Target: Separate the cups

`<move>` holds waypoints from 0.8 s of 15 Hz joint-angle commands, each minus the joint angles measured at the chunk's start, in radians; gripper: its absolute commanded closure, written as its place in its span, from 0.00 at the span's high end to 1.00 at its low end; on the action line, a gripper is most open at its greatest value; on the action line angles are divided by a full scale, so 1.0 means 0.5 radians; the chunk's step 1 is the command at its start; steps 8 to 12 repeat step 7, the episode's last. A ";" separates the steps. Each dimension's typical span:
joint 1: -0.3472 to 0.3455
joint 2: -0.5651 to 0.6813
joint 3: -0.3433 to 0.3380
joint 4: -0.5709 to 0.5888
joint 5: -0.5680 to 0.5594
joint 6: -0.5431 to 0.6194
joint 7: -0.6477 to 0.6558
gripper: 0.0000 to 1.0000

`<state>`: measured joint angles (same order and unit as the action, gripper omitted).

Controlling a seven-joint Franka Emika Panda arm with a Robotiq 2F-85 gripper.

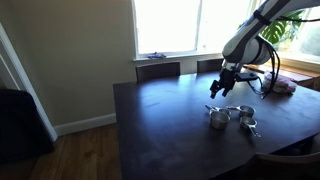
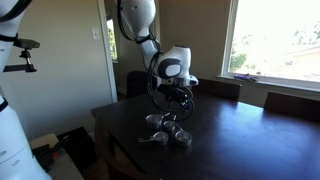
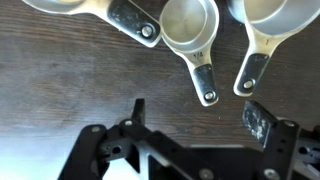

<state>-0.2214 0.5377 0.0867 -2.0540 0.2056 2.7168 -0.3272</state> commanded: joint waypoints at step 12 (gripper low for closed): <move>0.008 -0.236 -0.009 -0.142 -0.040 -0.255 -0.167 1.00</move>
